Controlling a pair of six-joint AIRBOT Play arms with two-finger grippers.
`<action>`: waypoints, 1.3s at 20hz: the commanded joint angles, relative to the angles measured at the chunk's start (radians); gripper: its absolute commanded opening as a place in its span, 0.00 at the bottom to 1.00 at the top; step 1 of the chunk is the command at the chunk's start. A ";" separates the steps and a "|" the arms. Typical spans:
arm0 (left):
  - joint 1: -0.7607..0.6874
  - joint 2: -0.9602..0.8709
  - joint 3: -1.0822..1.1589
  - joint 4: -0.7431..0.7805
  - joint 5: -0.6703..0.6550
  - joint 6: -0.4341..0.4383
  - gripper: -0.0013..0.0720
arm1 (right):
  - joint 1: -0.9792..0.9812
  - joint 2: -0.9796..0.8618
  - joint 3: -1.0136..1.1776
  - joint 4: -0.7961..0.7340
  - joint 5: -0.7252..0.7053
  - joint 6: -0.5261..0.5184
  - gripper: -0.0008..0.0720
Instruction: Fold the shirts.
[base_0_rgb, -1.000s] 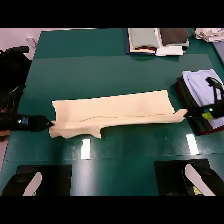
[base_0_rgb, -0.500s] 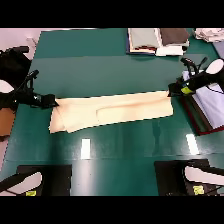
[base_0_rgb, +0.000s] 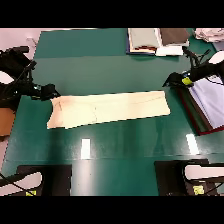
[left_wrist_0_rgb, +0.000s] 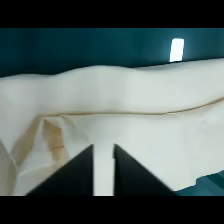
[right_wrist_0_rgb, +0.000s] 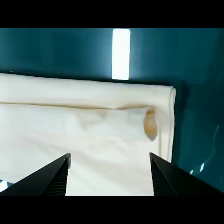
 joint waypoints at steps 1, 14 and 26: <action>-0.001 -0.003 0.016 -0.116 -0.040 0.031 0.05 | -0.101 -0.007 -0.063 0.054 0.050 -0.074 0.80; -0.484 -0.040 0.017 -0.128 0.290 -0.122 0.05 | -0.087 -0.170 -0.239 0.216 -0.037 -0.186 0.40; -0.630 -0.476 0.331 -0.133 0.228 -0.135 0.05 | 0.103 0.098 0.171 0.215 0.078 -0.109 0.03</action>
